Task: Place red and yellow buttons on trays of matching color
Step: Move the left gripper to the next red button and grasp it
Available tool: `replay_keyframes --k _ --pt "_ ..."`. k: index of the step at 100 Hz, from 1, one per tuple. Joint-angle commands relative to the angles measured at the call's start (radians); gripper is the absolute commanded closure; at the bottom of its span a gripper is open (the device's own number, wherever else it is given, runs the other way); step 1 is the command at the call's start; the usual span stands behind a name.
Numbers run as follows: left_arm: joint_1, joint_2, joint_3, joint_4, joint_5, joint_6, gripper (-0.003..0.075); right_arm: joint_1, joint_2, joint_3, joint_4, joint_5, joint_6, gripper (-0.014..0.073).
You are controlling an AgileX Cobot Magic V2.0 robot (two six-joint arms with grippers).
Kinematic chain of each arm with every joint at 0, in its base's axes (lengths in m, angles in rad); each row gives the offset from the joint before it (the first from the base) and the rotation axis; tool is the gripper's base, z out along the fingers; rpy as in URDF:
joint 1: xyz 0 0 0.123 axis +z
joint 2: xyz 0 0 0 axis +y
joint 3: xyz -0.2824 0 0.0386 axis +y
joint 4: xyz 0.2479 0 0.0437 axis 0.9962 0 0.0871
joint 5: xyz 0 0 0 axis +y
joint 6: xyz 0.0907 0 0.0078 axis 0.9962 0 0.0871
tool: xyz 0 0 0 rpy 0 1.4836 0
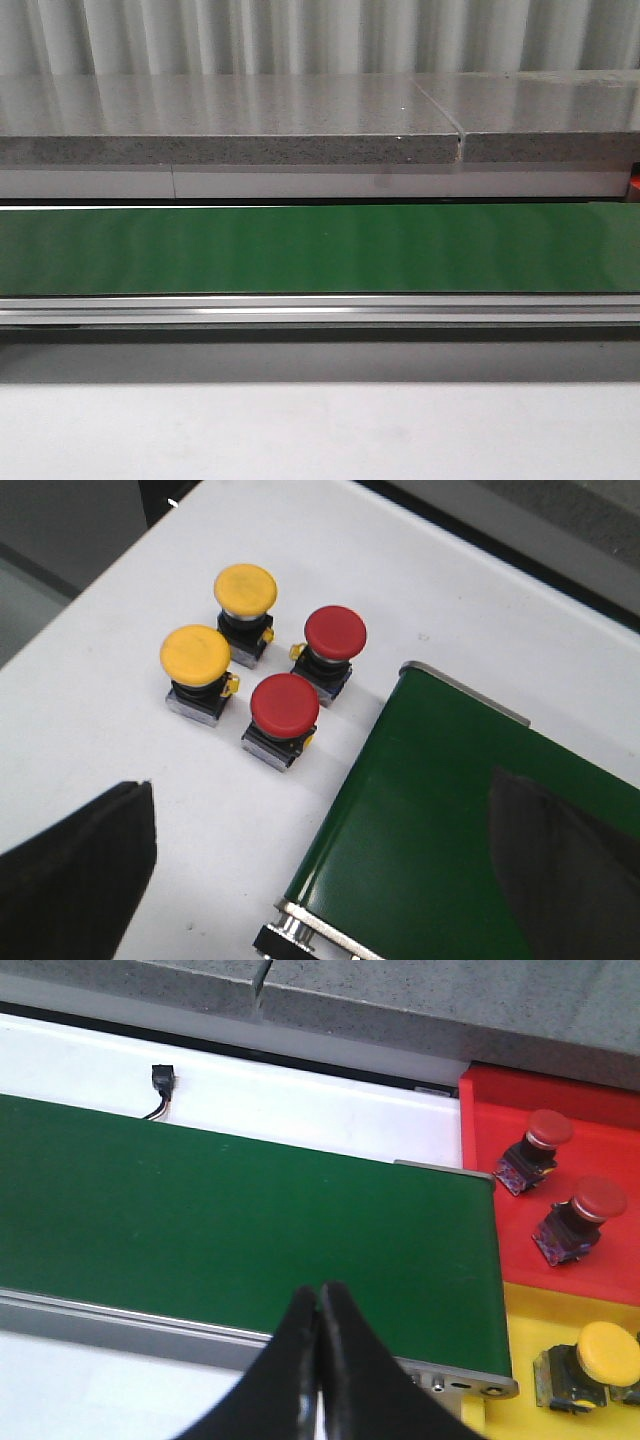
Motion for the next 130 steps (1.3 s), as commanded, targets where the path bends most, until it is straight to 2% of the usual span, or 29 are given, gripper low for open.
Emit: replay_keyframes --k 1,37,82,130 --pt "0.004 0.070 -0.073 -0.038 -0.028 -0.010 0.0102 -0.001 -0.001 -0.027 -0.006 -0.067 -0.007 0.0661" --pt "0.010 0.295 -0.173 -0.043 -0.027 -0.010 0.0102 -0.001 -0.001 -0.027 -0.006 -0.067 -0.007 0.0661" --pt "0.051 0.432 -0.178 -0.066 -0.095 -0.010 0.0102 -0.001 -0.001 -0.027 -0.006 -0.067 -0.007 0.0661" --pt "0.051 0.574 -0.308 -0.086 -0.056 -0.010 0.0102 -0.001 -0.001 -0.027 -0.006 -0.067 -0.007 0.0661"
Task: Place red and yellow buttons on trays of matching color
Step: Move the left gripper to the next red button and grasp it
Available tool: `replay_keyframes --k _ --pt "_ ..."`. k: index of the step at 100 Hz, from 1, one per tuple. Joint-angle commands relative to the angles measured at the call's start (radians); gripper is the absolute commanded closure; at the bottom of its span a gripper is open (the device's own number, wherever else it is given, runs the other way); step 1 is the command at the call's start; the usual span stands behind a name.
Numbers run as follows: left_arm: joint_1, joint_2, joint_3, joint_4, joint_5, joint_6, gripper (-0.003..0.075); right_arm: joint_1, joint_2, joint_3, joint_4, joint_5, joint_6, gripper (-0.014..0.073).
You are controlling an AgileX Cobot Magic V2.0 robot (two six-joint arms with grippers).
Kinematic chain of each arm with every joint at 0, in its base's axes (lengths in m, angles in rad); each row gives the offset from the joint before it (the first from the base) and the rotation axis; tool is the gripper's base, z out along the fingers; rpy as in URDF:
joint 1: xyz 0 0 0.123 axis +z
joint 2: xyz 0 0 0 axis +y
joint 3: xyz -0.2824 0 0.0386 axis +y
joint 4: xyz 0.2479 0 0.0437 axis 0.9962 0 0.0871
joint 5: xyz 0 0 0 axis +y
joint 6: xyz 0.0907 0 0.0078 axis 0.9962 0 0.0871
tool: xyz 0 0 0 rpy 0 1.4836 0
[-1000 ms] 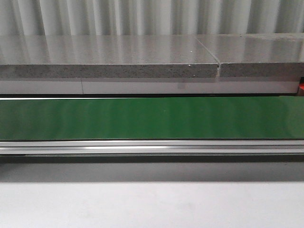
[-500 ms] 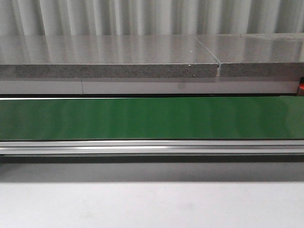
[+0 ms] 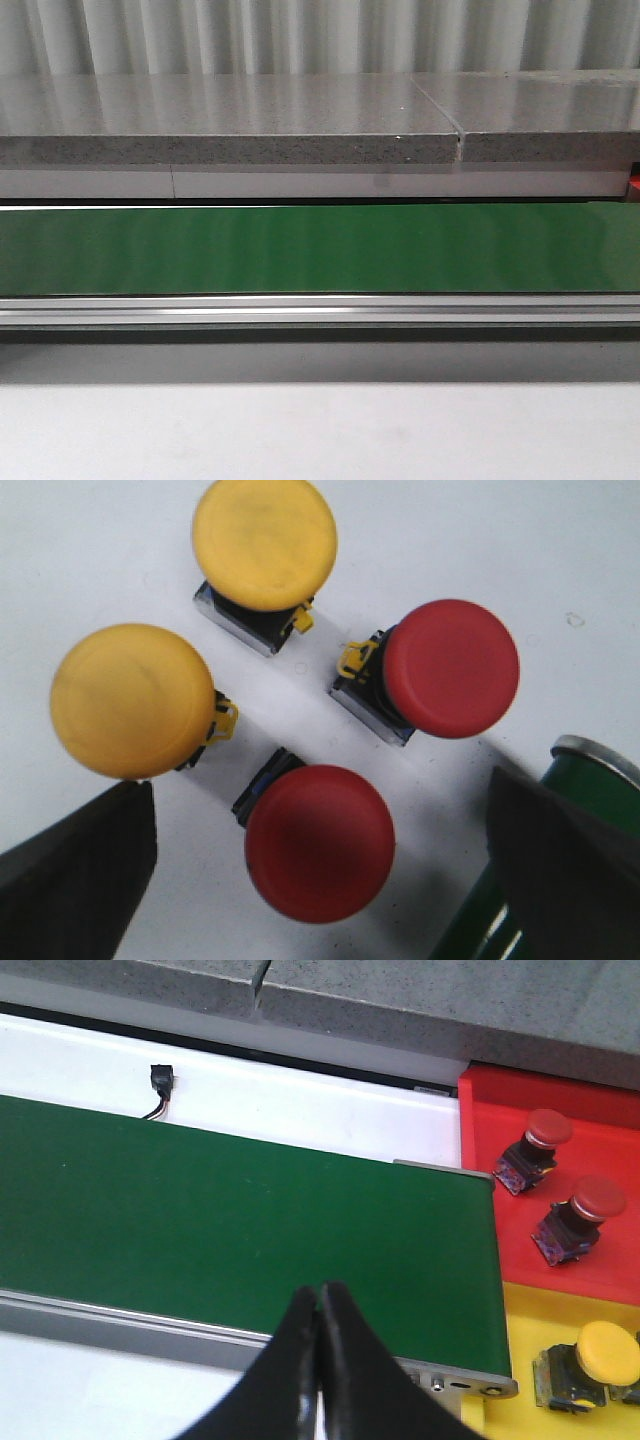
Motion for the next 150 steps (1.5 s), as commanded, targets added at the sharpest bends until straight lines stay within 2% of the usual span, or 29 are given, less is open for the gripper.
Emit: replay_keyframes --k 1,50,57,67,97,124,150 --pt "0.001 -0.026 -0.040 -0.012 -0.027 -0.009 0.0102 -0.001 -0.001 -0.027 -0.006 -0.067 -0.007 0.0661" --pt "0.001 0.032 -0.046 -0.016 -0.007 -0.009 0.0103 -0.001 -0.001 -0.027 -0.006 -0.067 -0.007 0.0661" --pt "0.001 0.032 -0.048 -0.016 0.000 -0.009 0.0124 -0.001 -0.001 -0.027 -0.006 -0.067 -0.007 0.0661" --pt "0.001 0.032 -0.048 -0.016 0.002 -0.009 0.0229 -0.001 -0.001 -0.027 -0.006 -0.067 -0.007 0.0661" --pt "0.001 -0.021 -0.048 -0.018 0.015 -0.009 0.0736 -0.001 -0.001 -0.027 -0.006 -0.067 -0.007 0.0661" --pt "-0.001 -0.146 -0.048 -0.018 0.077 0.018 0.0739 -0.001 -0.001 -0.027 -0.006 -0.067 -0.007 0.0661" --pt "-0.076 -0.295 -0.048 -0.020 0.146 0.175 0.0740 -0.001 -0.001 -0.027 -0.006 -0.067 -0.007 0.0661"
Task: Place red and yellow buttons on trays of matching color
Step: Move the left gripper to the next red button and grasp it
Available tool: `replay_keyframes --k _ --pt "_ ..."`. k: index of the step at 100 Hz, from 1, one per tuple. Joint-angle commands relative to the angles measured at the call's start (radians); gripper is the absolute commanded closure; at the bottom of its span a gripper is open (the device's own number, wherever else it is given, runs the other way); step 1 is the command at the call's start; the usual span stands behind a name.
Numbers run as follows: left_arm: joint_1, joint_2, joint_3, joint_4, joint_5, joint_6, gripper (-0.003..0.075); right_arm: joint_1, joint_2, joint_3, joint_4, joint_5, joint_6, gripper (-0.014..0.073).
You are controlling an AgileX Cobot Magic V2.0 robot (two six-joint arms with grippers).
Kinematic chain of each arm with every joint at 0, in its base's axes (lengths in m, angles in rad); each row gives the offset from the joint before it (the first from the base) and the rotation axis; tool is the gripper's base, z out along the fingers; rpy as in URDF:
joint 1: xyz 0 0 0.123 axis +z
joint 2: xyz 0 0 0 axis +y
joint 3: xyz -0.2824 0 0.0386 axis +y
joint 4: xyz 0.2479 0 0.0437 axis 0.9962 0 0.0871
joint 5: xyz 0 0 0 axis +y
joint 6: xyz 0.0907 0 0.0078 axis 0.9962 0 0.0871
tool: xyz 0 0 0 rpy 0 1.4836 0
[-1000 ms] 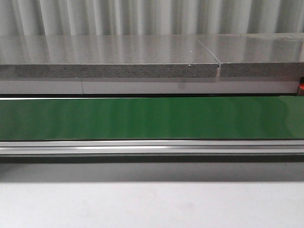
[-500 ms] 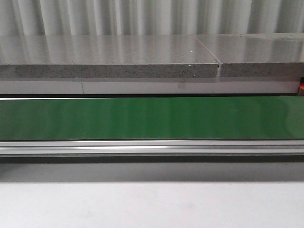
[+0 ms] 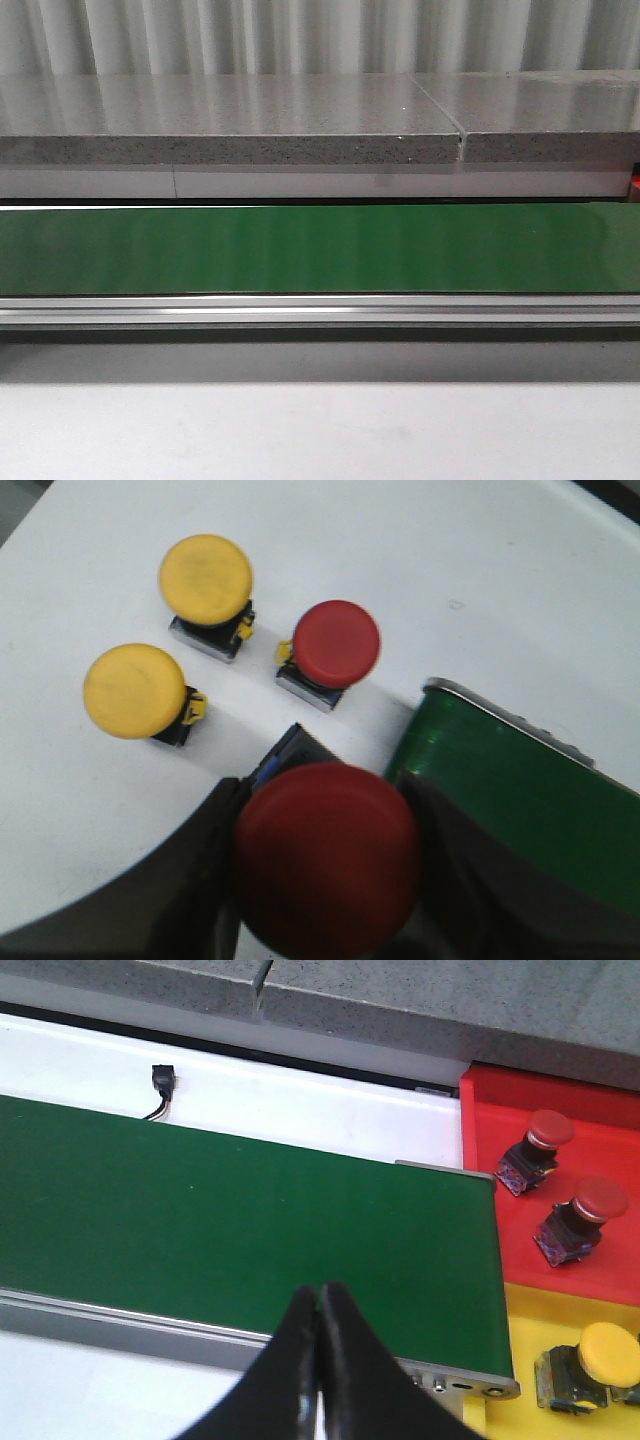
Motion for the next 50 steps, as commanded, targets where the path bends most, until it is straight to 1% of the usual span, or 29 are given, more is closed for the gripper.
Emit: replay_keyframes --k 1,23,31,50 --pt "-0.038 -0.081 -0.029 -0.013 -0.008 0.055 0.0740 -0.001 -0.001 -0.027 -0.006 -0.067 -0.007 0.0661" --pt "-0.147 -0.092 -0.029 -0.013 0.071 0.126 0.0740 -0.001 -0.001 -0.027 -0.006 -0.067 -0.007 0.0661" --pt "-0.181 -0.088 -0.029 -0.011 0.088 0.126 0.0740 -0.001 -0.001 -0.027 -0.006 -0.067 -0.007 0.0661" --pt "-0.204 -0.058 -0.029 -0.006 0.089 0.126 0.0740 -0.001 -0.001 -0.027 -0.006 -0.067 -0.007 0.0661"
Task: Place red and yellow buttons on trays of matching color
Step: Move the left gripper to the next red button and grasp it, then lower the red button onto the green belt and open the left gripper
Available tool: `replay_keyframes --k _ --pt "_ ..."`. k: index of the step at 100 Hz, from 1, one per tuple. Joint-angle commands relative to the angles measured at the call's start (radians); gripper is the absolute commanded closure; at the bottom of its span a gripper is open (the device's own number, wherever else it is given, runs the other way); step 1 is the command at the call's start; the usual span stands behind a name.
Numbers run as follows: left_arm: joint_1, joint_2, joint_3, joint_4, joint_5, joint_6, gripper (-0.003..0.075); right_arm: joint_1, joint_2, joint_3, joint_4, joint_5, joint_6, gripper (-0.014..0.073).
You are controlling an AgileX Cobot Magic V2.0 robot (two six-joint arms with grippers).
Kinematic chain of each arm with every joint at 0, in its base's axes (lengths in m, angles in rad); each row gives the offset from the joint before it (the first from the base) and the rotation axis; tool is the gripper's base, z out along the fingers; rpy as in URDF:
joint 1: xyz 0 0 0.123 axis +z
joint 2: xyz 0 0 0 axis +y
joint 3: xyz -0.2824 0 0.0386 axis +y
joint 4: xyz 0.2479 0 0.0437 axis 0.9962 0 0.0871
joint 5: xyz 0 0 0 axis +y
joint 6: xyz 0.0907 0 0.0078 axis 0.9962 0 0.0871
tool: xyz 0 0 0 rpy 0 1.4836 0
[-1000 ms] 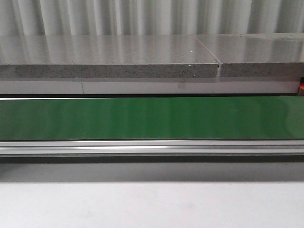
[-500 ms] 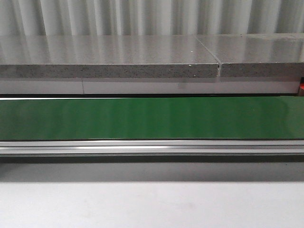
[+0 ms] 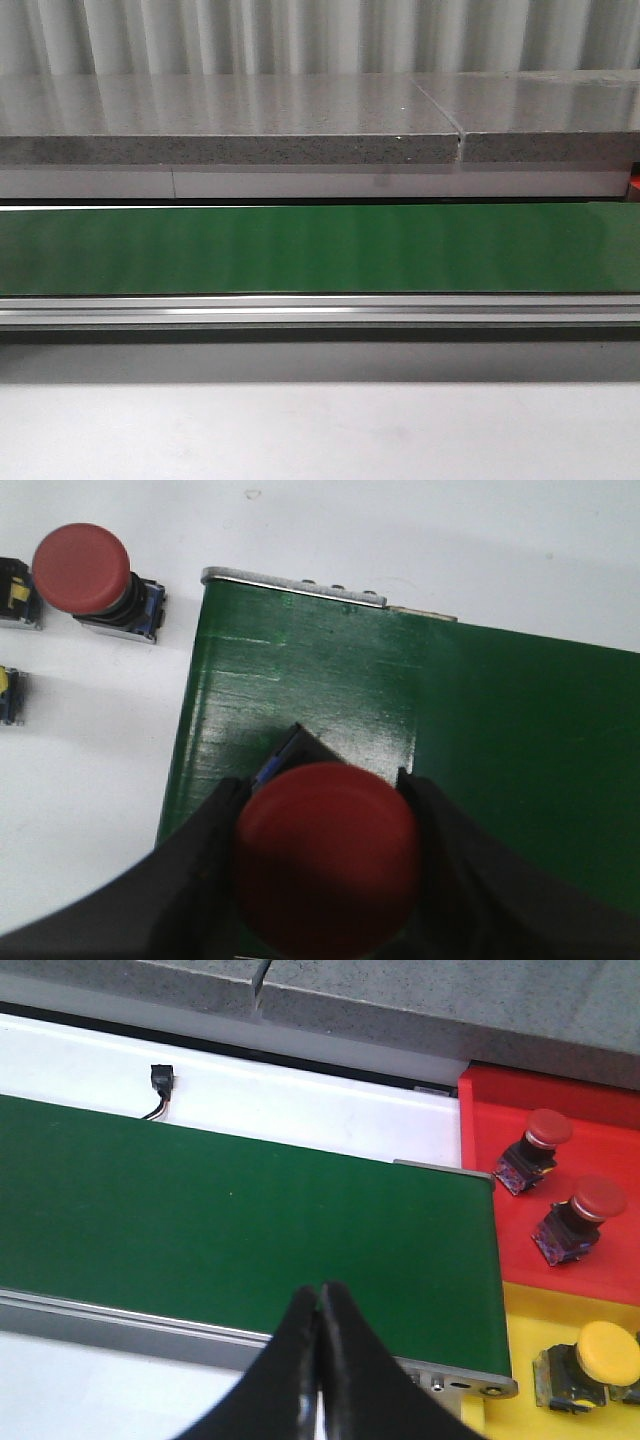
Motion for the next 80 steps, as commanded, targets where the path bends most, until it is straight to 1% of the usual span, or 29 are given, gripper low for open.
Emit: replay_keyframes --k 1,25,41,46,51,56,63,68,70,75,77,80 --pt "-0.009 -0.014 -0.029 -0.006 -0.035 0.000 0.0740 -0.001 -0.001 -0.027 -0.006 -0.067 -0.007 0.0661" --pt "-0.009 0.058 -0.029 -0.013 -0.037 0.000 0.0740 -0.001 -0.001 -0.027 -0.006 -0.067 -0.007 0.0661" --pt "-0.009 0.067 -0.029 -0.013 -0.037 0.000 0.0739 -0.001 -0.001 -0.027 -0.006 -0.067 -0.007 0.0661" --pt "-0.009 0.067 -0.029 -0.013 -0.035 0.000 0.0734 -0.001 -0.001 -0.027 -0.006 -0.067 -0.007 0.0661" --pt "-0.009 0.067 -0.029 -0.013 -0.030 0.000 0.0706 -0.001 -0.001 -0.027 -0.006 -0.067 -0.007 0.0661" --pt "-0.009 0.067 -0.029 -0.013 -0.025 0.000 0.0652 -0.001 -0.001 -0.027 -0.006 -0.067 -0.007 0.0661" --pt "-0.009 0.067 -0.029 -0.015 -0.018 0.000 0.0537 -0.001 -0.001 -0.027 -0.006 -0.067 -0.007 0.0661" --pt "-0.011 0.067 -0.029 -0.015 -0.013 0.006 0.0424 -0.001 -0.001 -0.027 -0.006 -0.067 -0.007 0.0661" --pt "-0.014 0.067 -0.029 -0.015 -0.011 0.013 0.0394 -0.001 -0.001 -0.027 -0.006 -0.067 -0.007 0.0661" --pt "-0.022 0.067 -0.029 -0.015 -0.009 0.018 0.0271 -0.001 -0.001 -0.027 -0.006 -0.067 -0.007 0.0661" --pt "-0.025 0.065 -0.029 -0.017 -0.007 0.018 0.0241 -0.001 -0.001 -0.027 -0.006 -0.067 -0.007 0.0661" --pt "-0.033 0.065 -0.029 -0.017 -0.007 0.018 0.0173 -0.001 -0.001 -0.027 -0.006 -0.067 -0.007 0.0661"
